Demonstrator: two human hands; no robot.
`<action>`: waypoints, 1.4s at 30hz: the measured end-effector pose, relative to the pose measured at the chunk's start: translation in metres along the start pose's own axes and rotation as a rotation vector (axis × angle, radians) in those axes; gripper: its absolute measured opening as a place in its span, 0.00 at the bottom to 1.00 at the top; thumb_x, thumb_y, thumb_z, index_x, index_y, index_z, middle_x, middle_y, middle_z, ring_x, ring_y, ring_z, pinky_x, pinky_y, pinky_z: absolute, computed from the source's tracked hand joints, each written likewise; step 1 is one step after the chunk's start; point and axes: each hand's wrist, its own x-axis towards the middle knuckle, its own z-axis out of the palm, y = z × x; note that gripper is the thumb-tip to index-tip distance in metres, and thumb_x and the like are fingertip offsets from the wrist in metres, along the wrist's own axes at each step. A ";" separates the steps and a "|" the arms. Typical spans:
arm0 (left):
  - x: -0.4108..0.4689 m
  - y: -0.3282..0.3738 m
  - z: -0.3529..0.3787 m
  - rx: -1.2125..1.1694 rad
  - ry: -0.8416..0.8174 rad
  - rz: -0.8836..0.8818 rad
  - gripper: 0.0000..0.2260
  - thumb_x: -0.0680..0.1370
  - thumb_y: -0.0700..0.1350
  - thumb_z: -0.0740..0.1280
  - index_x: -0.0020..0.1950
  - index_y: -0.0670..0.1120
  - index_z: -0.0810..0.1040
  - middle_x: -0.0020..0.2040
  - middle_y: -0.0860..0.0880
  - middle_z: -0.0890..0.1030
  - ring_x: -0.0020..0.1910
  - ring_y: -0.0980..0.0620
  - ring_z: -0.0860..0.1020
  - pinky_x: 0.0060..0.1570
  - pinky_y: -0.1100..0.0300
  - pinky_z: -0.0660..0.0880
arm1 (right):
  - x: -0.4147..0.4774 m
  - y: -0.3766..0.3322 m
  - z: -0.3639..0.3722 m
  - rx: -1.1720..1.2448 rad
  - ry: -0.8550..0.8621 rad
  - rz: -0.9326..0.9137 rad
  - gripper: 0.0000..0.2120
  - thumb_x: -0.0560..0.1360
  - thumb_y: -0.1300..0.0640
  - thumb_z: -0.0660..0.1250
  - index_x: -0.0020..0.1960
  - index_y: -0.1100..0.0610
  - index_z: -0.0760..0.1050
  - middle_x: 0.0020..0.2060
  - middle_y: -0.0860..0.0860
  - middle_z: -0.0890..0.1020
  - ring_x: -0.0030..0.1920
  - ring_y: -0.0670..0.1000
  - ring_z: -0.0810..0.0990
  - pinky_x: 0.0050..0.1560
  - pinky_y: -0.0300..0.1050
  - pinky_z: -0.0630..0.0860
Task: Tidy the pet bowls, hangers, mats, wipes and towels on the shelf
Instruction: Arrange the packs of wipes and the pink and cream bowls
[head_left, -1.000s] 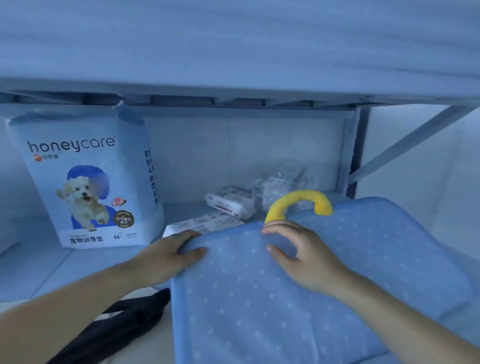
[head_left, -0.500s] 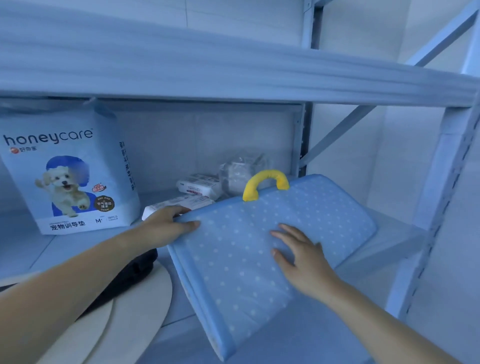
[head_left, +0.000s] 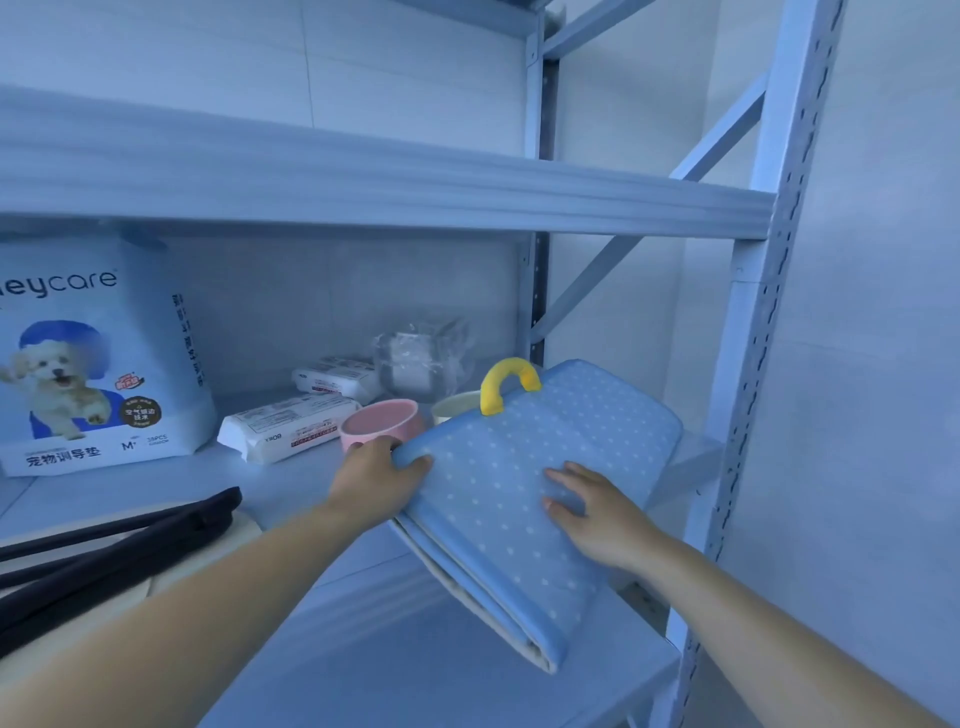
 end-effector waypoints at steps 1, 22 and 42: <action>-0.001 0.005 0.006 0.008 -0.004 -0.006 0.11 0.75 0.52 0.64 0.48 0.45 0.77 0.47 0.45 0.79 0.45 0.47 0.77 0.37 0.58 0.73 | 0.003 0.008 -0.003 -0.009 -0.028 0.015 0.24 0.79 0.44 0.58 0.73 0.44 0.60 0.76 0.45 0.55 0.76 0.48 0.51 0.74 0.53 0.52; 0.004 0.061 0.145 0.102 0.010 0.057 0.23 0.80 0.50 0.58 0.74 0.58 0.57 0.69 0.53 0.64 0.60 0.48 0.71 0.62 0.54 0.68 | 0.129 0.147 -0.079 -0.099 -0.282 -0.205 0.21 0.78 0.47 0.61 0.70 0.43 0.65 0.75 0.45 0.59 0.75 0.45 0.54 0.74 0.51 0.51; -0.018 0.109 0.196 0.368 0.078 0.015 0.17 0.81 0.51 0.52 0.69 0.63 0.65 0.74 0.55 0.59 0.66 0.50 0.67 0.60 0.58 0.70 | 0.069 0.143 -0.117 -0.263 -0.538 -0.341 0.45 0.64 0.30 0.67 0.75 0.40 0.53 0.76 0.42 0.47 0.76 0.45 0.45 0.76 0.50 0.46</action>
